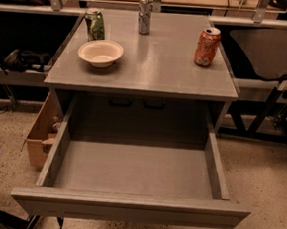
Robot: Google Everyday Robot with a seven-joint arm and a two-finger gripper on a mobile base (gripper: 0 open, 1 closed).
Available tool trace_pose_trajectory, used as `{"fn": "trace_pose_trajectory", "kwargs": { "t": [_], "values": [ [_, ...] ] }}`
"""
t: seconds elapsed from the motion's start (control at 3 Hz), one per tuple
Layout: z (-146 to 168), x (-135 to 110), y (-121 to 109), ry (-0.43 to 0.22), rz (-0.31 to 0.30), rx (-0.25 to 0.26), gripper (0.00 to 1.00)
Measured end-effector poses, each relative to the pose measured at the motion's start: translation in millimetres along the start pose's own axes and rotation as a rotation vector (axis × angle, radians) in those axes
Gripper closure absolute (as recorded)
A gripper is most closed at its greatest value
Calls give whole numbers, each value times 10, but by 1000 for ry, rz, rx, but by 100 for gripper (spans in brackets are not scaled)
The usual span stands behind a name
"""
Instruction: Close top drawer
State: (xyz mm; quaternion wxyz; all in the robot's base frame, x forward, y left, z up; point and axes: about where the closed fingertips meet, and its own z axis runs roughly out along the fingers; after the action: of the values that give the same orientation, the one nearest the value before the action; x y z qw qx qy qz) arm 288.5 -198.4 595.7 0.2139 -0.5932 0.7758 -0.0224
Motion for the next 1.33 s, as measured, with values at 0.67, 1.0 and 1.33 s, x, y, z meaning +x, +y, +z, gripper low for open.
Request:
{"fn": "trace_pose_trajectory", "kwargs": {
  "t": [0.67, 1.0, 1.33],
  "values": [
    [113, -235, -579, -73, -59, 141, 100],
    [136, -415, -807, -95, -98, 179, 100],
    [161, -429, -850, -102, -95, 180, 100]
  ]
}}
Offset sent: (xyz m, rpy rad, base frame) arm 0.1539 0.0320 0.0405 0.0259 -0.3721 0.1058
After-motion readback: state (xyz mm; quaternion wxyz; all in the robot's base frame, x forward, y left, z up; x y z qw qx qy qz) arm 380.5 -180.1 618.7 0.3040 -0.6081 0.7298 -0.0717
